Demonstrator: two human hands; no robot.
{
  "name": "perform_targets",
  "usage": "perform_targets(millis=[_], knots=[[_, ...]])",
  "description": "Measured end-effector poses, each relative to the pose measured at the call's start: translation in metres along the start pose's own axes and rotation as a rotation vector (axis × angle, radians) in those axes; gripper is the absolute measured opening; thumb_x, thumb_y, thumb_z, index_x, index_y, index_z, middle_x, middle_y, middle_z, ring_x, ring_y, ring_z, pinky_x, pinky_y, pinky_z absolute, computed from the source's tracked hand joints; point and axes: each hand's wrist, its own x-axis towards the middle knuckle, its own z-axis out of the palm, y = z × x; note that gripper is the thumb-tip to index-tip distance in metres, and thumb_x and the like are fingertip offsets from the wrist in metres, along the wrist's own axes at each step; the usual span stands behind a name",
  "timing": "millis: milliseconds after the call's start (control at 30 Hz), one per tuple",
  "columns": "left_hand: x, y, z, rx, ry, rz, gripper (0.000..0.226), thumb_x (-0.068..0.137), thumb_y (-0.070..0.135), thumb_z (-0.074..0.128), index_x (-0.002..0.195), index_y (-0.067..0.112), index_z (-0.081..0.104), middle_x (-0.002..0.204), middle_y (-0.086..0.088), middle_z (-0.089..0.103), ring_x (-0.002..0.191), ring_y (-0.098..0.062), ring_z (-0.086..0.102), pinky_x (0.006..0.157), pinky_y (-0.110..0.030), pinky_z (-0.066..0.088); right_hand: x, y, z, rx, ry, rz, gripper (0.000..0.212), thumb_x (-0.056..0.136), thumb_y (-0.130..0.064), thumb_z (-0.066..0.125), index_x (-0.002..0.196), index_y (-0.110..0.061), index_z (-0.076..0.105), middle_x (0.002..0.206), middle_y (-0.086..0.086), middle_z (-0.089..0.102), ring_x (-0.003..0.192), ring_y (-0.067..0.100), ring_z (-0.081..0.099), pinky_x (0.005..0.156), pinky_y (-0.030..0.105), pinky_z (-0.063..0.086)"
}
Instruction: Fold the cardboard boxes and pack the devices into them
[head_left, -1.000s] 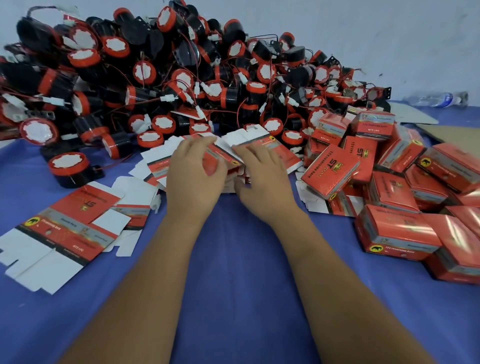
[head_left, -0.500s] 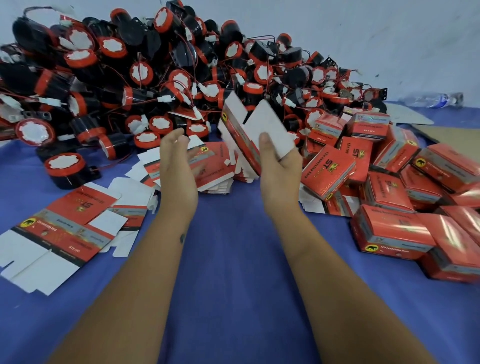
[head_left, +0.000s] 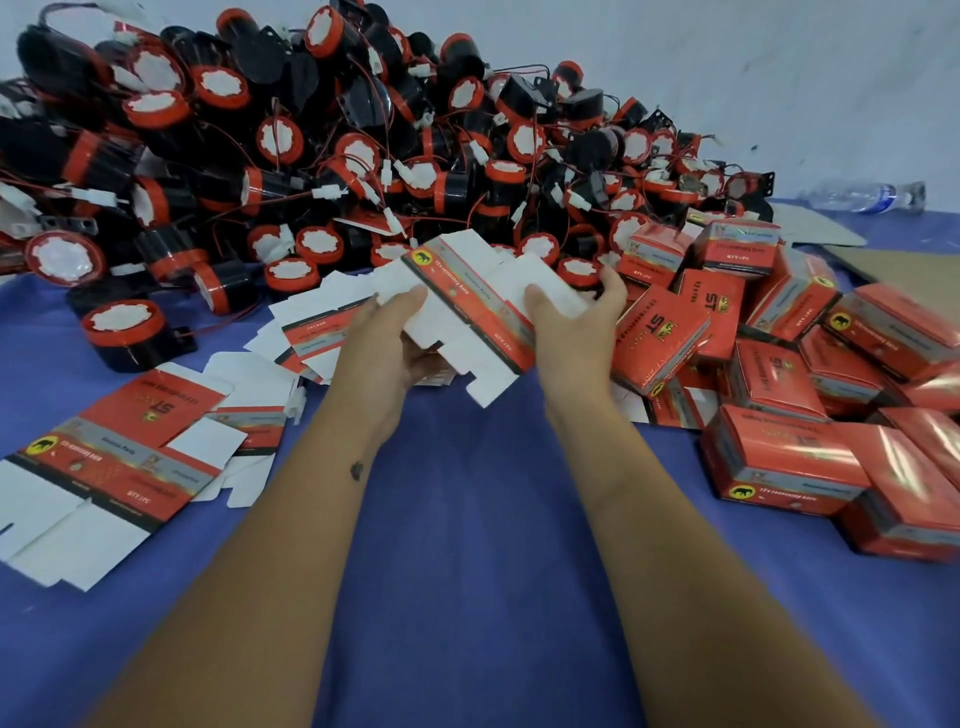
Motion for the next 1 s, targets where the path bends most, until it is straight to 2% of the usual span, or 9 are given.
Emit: perform_targets(millis=[67, 133, 233, 333, 533, 633, 733, 833, 1000], knots=[[0.001, -0.001, -0.001, 0.029, 0.085, 0.015, 0.011, 0.101, 0.018, 0.053, 0.107, 0.017, 0.062, 0.083, 0.002, 0.076, 0.079, -0.018, 0.075, 0.068, -0.042, 0.061, -0.001, 0.005, 0.000, -0.410, 0.051, -0.252, 0.078, 0.085, -0.024, 0.073, 0.150, -0.022, 0.029, 0.151, 0.004, 0.024, 0.129, 0.010, 0.035, 0.106, 0.026, 0.033], [0.003, -0.002, -0.004, 0.022, 0.132, 0.046, 0.013, 0.100, 0.012, 0.052, 0.108, 0.020, 0.059, 0.097, -0.004, 0.074, 0.092, -0.023, 0.074, 0.071, -0.040, 0.062, -0.005, 0.006, 0.000, -0.578, -0.016, -0.460, 0.061, 0.084, -0.030, 0.074, 0.139, -0.020, 0.048, 0.145, 0.003, 0.033, 0.131, 0.013, 0.033, 0.112, 0.032, 0.028], [0.001, -0.003, -0.007, 0.060, 0.111, 0.171, 0.054, 0.098, 0.004, 0.048, 0.141, 0.036, 0.040, 0.124, -0.004, 0.067, 0.103, -0.023, 0.071, 0.072, -0.038, 0.062, -0.016, 0.009, 0.007, -0.437, -0.425, -0.396, 0.031, 0.085, -0.029, 0.072, 0.116, -0.027, 0.065, 0.119, -0.014, 0.054, 0.116, -0.003, 0.044, 0.107, 0.034, 0.038], [-0.001, -0.004, -0.009, 0.064, 0.094, 0.254, 0.076, 0.095, 0.002, 0.047, 0.144, 0.056, 0.024, 0.133, 0.001, 0.063, 0.099, -0.021, 0.073, 0.071, -0.034, 0.061, -0.021, 0.019, 0.011, -0.634, -0.582, -0.483, 0.043, 0.086, -0.028, 0.072, 0.128, -0.024, 0.062, 0.124, -0.005, 0.058, 0.121, 0.014, 0.047, 0.104, 0.039, 0.040], [-0.002, 0.000, -0.006, 0.094, 0.103, 0.237, 0.042, 0.102, 0.015, 0.041, 0.131, 0.045, 0.048, 0.106, 0.005, 0.072, 0.089, -0.017, 0.073, 0.069, -0.027, 0.057, -0.016, 0.023, 0.006, -0.664, -0.517, -0.493, 0.022, 0.099, -0.026, 0.056, 0.116, -0.019, 0.067, 0.109, -0.003, 0.066, 0.102, 0.014, 0.056, 0.089, 0.039, 0.048], [-0.004, 0.000, -0.006, 0.168, 0.045, 0.317, 0.037, 0.100, 0.026, 0.044, 0.134, 0.041, 0.047, 0.133, 0.002, 0.060, 0.115, -0.014, 0.063, 0.088, -0.034, 0.056, -0.015, 0.020, 0.005, -0.632, -0.420, -0.482, 0.025, 0.101, -0.025, 0.051, 0.080, -0.021, 0.062, 0.073, -0.006, 0.059, 0.069, 0.012, 0.052, 0.064, 0.038, 0.045], [-0.006, 0.001, -0.011, 0.439, -0.010, 0.444, 0.051, 0.087, 0.040, 0.053, 0.137, 0.044, 0.044, 0.161, 0.015, 0.023, 0.147, -0.009, 0.027, 0.117, -0.037, 0.034, -0.011, 0.015, 0.002, -0.544, -0.260, -0.432, 0.037, 0.101, -0.023, 0.050, 0.064, -0.022, 0.044, 0.057, -0.007, 0.042, 0.057, 0.010, 0.036, 0.055, 0.031, 0.030], [-0.011, -0.002, -0.014, 0.742, -0.093, 0.569, 0.079, 0.079, 0.047, 0.066, 0.149, 0.037, 0.031, 0.162, 0.020, 0.016, 0.146, 0.000, 0.014, 0.110, -0.008, 0.019, -0.007, 0.012, 0.000, -0.384, -0.111, -0.329, 0.039, 0.098, -0.020, 0.051, 0.060, -0.018, 0.040, 0.053, -0.011, 0.039, 0.055, 0.007, 0.034, 0.054, 0.023, 0.025], [-0.006, -0.009, -0.009, 1.096, -0.159, 0.629, 0.087, 0.078, 0.025, 0.082, 0.152, 0.026, 0.035, 0.158, 0.009, 0.033, 0.145, -0.011, 0.019, 0.117, -0.032, 0.023, -0.002, 0.004, -0.003, -0.041, 0.052, -0.140, 0.036, 0.097, -0.017, 0.052, 0.063, -0.014, 0.042, 0.055, -0.010, 0.040, 0.055, 0.005, 0.035, 0.056, 0.025, 0.033]])
